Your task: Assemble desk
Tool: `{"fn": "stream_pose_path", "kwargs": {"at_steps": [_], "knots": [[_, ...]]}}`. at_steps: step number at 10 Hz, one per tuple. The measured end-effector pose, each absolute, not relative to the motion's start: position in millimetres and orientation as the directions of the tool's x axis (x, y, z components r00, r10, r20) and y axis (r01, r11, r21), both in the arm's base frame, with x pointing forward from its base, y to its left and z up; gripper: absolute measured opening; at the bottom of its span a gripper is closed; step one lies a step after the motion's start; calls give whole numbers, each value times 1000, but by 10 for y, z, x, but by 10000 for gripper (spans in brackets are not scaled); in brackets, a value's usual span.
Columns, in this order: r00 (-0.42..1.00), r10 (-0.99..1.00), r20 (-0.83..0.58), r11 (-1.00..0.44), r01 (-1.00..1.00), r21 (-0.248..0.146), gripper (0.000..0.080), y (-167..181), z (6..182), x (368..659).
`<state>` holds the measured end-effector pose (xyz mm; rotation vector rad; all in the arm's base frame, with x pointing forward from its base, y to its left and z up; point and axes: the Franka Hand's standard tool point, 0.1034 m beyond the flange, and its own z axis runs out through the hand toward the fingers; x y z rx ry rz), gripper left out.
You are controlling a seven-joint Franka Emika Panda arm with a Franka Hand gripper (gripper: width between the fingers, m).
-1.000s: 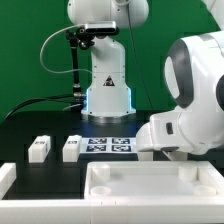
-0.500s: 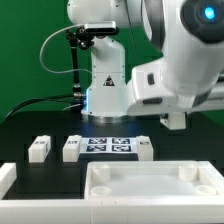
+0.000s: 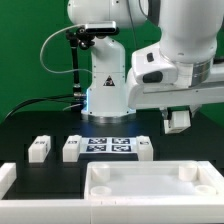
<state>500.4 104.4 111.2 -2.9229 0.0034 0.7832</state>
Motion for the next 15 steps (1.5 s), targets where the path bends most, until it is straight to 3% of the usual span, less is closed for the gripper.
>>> {"fn": "stream_pose_path", "kwargs": {"at_steps": [2, 3, 8, 10, 11, 15], "knots": [[955, 63, -290, -990, 23, -138, 288, 878, 1660, 5390], [976, 46, -215, -992, 18, -128, 288, 878, 1766, 5396], [988, 38, 152, -993, 54, -104, 288, 826, 1660, 5594], [954, 68, 291, -991, 99, -94, 288, 819, 1884, 5997], [925, 71, 374, -989, 113, -91, 288, 937, 1915, 6138], [776, 54, 628, -991, 118, -60, 288, 959, 1858, 6159]]}}
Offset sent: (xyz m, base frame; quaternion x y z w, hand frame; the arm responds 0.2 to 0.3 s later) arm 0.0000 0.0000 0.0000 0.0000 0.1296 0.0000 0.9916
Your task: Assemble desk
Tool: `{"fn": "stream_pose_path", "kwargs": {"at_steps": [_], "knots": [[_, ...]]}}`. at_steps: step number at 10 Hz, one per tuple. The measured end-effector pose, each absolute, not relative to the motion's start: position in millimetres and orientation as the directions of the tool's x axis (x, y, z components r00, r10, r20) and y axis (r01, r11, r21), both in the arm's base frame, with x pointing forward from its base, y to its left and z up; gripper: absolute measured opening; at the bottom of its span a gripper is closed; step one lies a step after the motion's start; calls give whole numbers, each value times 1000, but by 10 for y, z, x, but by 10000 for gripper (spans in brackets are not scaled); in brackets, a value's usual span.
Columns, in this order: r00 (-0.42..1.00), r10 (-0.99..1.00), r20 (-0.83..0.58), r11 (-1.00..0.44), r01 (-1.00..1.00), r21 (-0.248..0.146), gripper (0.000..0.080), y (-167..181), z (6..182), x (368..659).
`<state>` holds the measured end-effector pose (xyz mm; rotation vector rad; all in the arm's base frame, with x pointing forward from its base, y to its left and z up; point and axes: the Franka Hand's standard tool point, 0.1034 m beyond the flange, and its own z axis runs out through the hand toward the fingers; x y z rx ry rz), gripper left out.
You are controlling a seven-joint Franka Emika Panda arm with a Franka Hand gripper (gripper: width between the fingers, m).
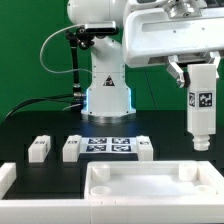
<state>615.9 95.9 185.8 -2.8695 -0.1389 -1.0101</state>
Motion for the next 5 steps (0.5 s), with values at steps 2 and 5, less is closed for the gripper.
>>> {"fn": "stream_pose_path", "kwargs": {"at_steps": [2, 5], "knots": [[793, 92, 602, -989, 143, -37, 288, 942, 1739, 6118], [803, 103, 587, -988, 151, -33, 288, 989, 1551, 6131]]}}
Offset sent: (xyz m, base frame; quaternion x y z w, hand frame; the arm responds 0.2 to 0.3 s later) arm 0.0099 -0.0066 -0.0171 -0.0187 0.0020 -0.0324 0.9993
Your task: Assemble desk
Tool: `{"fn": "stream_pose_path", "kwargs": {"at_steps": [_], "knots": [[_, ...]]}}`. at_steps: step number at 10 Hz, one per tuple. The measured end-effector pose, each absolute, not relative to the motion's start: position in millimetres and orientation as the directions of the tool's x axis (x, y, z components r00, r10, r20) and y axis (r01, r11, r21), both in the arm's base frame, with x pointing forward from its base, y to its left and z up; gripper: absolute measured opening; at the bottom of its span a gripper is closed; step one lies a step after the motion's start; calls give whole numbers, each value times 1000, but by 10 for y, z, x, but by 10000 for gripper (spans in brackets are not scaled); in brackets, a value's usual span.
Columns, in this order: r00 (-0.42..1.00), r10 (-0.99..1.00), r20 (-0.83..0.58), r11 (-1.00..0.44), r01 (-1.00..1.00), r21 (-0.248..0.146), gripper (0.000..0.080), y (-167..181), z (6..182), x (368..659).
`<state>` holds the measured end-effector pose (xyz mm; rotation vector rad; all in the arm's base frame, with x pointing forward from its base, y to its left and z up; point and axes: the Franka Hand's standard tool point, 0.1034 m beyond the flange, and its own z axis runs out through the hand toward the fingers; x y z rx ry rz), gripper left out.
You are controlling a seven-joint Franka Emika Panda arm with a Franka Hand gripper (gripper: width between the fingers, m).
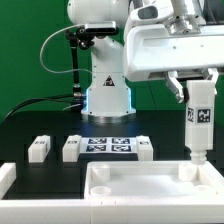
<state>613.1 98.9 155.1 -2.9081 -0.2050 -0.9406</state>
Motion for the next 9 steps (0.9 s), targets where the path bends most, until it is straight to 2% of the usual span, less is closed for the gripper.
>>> {"fn": "stream_pose_path", "kwargs": {"at_steps": [5, 9], "knots": [[817, 95, 569, -989, 145, -42, 288, 1005, 1286, 6202], [807, 90, 584, -989, 144, -46, 288, 1031, 1253, 6273]]}}
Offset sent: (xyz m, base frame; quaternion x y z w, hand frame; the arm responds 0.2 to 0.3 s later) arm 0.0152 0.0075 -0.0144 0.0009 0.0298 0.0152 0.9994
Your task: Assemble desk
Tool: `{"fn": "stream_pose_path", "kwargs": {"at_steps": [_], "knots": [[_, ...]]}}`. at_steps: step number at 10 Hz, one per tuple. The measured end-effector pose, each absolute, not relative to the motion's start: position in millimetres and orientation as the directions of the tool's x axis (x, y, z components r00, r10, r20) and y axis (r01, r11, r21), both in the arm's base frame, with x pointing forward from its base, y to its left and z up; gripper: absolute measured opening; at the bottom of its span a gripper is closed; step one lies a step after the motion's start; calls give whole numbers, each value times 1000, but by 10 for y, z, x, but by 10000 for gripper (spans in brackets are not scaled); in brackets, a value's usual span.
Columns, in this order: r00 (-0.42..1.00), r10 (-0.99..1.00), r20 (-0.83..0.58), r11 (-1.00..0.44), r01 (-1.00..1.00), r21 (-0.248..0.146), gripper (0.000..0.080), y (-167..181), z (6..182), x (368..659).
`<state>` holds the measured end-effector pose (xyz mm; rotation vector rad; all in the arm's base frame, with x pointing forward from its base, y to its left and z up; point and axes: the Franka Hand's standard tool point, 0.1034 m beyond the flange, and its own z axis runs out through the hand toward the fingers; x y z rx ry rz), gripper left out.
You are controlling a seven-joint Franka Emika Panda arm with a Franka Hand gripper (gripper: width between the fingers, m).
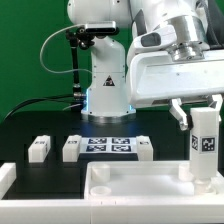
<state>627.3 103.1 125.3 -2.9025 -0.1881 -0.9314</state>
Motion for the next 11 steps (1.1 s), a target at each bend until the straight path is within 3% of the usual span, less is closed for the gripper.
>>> {"fn": "stream_pose_path", "kwargs": {"at_steps": [11], "knots": [[801, 97, 591, -987, 152, -44, 288, 1099, 1178, 6131]]}}
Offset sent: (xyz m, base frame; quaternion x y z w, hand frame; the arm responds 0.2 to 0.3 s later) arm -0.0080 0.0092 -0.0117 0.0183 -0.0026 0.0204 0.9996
